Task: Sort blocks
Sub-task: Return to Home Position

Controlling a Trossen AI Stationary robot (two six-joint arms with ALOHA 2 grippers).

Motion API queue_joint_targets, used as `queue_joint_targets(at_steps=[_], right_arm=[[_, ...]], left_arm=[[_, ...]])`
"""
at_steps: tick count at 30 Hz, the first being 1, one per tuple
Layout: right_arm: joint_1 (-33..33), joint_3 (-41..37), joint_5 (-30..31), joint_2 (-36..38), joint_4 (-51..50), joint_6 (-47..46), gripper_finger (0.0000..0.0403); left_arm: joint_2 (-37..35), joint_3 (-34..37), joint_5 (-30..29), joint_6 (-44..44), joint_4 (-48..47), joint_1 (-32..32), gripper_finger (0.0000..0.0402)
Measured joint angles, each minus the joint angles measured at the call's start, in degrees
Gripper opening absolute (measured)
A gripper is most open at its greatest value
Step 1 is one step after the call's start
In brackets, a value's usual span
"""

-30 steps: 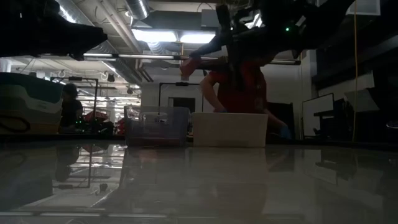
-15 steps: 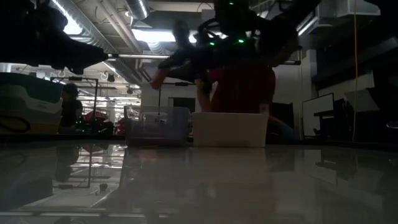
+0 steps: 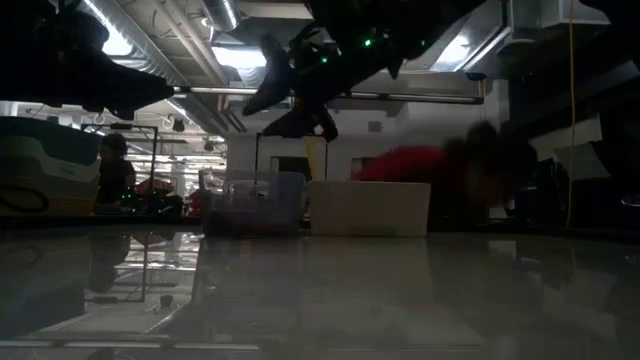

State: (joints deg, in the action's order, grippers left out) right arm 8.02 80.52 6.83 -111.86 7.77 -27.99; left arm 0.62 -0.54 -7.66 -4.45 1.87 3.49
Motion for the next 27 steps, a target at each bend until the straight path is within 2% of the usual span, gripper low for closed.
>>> queue_joint_targets(at_steps=[5, 8, 13, 20, 23, 27], right_arm=[[1.22, 4.00, -7.44, 5.42, -15.93, 0.30, 0.0236], [1.46, 4.13, -6.49, 10.46, -23.95, 5.05, 0.0236], [0.57, 4.21, 0.84, 20.27, -36.97, 9.79, 0.0236], [-4.93, 3.47, 17.08, 30.41, -60.65, 11.65, 0.0237], [-8.49, -1.44, 22.67, 35.07, -64.93, 9.94, 0.0237], [-12.88, -13.40, 25.70, 44.03, -62.34, 7.14, 0.0237]], left_arm=[[0.00, 0.00, 0.00, -0.02, 0.00, 0.00, 0.0133], [0.00, 0.00, 0.00, -0.01, 0.00, 0.00, 0.0133], [0.00, 0.00, 0.00, -0.01, 0.00, 0.00, 0.0133], [0.02, 0.00, 0.00, 0.00, 0.00, 0.00, 0.0133], [0.02, 0.00, 0.00, 0.00, 0.00, 0.00, 0.0133], [0.00, 0.00, 0.00, 0.00, 0.01, 0.00, 0.0133]])
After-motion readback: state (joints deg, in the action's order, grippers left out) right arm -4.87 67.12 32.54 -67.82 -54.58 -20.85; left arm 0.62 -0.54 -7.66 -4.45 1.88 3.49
